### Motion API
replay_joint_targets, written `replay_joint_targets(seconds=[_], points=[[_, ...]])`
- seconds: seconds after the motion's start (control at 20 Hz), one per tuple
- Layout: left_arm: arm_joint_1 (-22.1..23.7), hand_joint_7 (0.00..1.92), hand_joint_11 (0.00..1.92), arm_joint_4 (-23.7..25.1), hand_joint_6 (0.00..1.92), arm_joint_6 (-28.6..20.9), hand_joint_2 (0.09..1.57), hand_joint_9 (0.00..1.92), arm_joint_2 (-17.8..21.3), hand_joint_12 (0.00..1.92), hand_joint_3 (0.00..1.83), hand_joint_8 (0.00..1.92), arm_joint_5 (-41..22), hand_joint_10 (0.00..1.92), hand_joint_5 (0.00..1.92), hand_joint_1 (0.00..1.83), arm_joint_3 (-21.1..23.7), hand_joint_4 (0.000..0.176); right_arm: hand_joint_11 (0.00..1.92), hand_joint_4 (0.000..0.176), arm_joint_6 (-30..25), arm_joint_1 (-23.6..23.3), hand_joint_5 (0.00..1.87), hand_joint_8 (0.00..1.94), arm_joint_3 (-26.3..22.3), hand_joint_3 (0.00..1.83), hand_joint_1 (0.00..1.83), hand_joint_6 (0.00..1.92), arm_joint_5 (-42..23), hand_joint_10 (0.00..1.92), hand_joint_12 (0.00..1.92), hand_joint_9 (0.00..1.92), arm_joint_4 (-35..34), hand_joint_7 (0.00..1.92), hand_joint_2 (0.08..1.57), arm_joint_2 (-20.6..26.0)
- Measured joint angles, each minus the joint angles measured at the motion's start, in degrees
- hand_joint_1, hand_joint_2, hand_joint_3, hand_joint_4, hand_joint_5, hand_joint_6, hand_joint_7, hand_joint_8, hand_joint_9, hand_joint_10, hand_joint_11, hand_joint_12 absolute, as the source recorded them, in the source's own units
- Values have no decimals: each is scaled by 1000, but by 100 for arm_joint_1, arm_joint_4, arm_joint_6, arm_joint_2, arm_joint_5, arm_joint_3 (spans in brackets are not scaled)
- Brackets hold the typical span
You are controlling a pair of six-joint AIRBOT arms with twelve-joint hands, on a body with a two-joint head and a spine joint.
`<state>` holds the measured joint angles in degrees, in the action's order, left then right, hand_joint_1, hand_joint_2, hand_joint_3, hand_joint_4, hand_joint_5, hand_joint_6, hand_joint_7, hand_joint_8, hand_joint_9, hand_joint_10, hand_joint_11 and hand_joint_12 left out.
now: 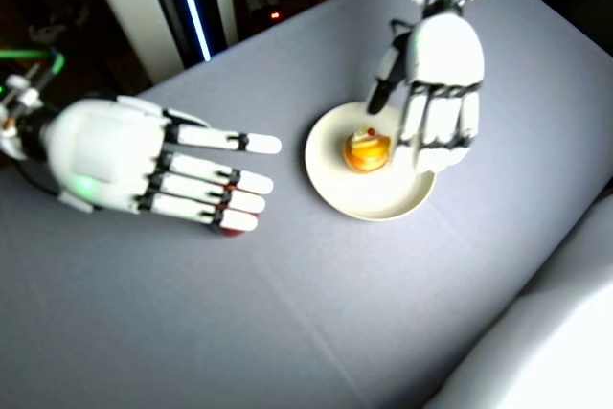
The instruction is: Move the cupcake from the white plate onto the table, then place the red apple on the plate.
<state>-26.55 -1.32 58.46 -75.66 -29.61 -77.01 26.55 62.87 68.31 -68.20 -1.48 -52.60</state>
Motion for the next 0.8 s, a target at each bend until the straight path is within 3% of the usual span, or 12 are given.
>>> replay_joint_targets(seconds=[0.05, 0.1, 0.15, 0.2, 0.35, 0.45, 0.5, 0.55, 0.6, 0.65, 0.7, 0.8], points=[[61, 423, 0, 31, 0, -2, 892, 380, -63, 897, 0, 0, 2, 4, 455, 828, -44, 121, 0, 166, 4, 0, 0, 0, 17, 0, 913, 0, 2, 0, 0, 0, 4, 0, 1092, 0], [96, 440, 0, 31, 2, 0, 877, 408, -103, 940, 0, 3, 4, 8, 467, 782, -101, 124, 0, 158, 4, 0, 0, 0, 24, 0, 922, 0, -4, 0, 0, 0, 0, 0, 1096, -2], [122, 450, 0, 22, 0, 0, 878, 418, -144, 932, 0, 3, 39, 7, 463, 765, -157, 112, 0, 152, 7, 0, 0, 0, 22, 1, 923, 0, -4, 0, 0, 0, 2, 0, 1101, -2], [138, 499, 42, -4, 1, 2, 885, 471, -208, 915, 0, 4, 66, 9, 477, 757, -229, 55, 0, 144, 7, -2, 0, 0, 22, 5, 919, 0, -4, 0, 0, 0, 2, 0, 1113, -15], [175, 600, 95, 28, 2, 2, 906, 588, -361, 1033, 0, 8, 170, 24, 539, 774, -291, 46, 0, 146, 9, -59, 0, 0, 22, 3, 895, 0, 9, 0, 0, 0, 26, 0, 1112, -48], [186, 618, 85, 70, 0, 0, 915, 624, -398, 1133, 1, 3, 186, 25, 513, 793, -291, 117, 0, 172, 9, -59, 0, 0, 24, 1, 898, 0, -31, 0, 0, 0, 24, 0, 1110, -48], [186, 635, 100, 63, 1, 0, 924, 634, -398, 1111, 1, 3, 197, 19, 526, 830, -291, 119, 0, 174, 9, -59, 0, 0, 24, 0, 869, 0, -28, 0, 0, 0, 11, 0, 1104, -46], [173, 721, 173, 44, 6, -2, 922, 726, -398, 1206, 0, 17, 197, 51, 590, 920, -297, 63, 0, 176, 9, -59, 0, 0, 24, 0, 846, 0, -28, 0, 0, 0, 2, 0, 1101, -46], [160, 805, 207, 37, 9, 0, 940, 802, -398, 1337, 2, 25, 197, 87, 657, 968, -304, 37, 0, 176, 9, -59, 0, 0, 24, 0, 841, 0, -31, 0, 0, 0, 2, 0, 1098, -46], [140, 980, 150, 26, 8, -2, 1049, 889, -393, 1439, 6, 749, 205, 191, 840, 1273, -308, 0, 0, 176, 9, -59, 0, 0, 24, 0, 830, 0, -35, 0, 0, 0, 4, 0, 1097, -48], [116, 1080, 185, 22, 433, -4, 1066, 894, -393, 1592, 0, 934, 219, 550, 1058, 1272, -308, 0, 0, 176, 9, -59, 0, 0, 24, 0, 828, 0, -37, 0, 0, 0, 7, 0, 1093, -48], [120, 1106, 188, -15, 708, -28, 1065, 845, -393, 1427, 3, 873, 170, 599, 1081, 1243, -319, 0, 0, 176, 9, -59, 0, 0, 24, 0, 833, 0, -42, 0, 0, 0, 7, 0, 1100, -48]])
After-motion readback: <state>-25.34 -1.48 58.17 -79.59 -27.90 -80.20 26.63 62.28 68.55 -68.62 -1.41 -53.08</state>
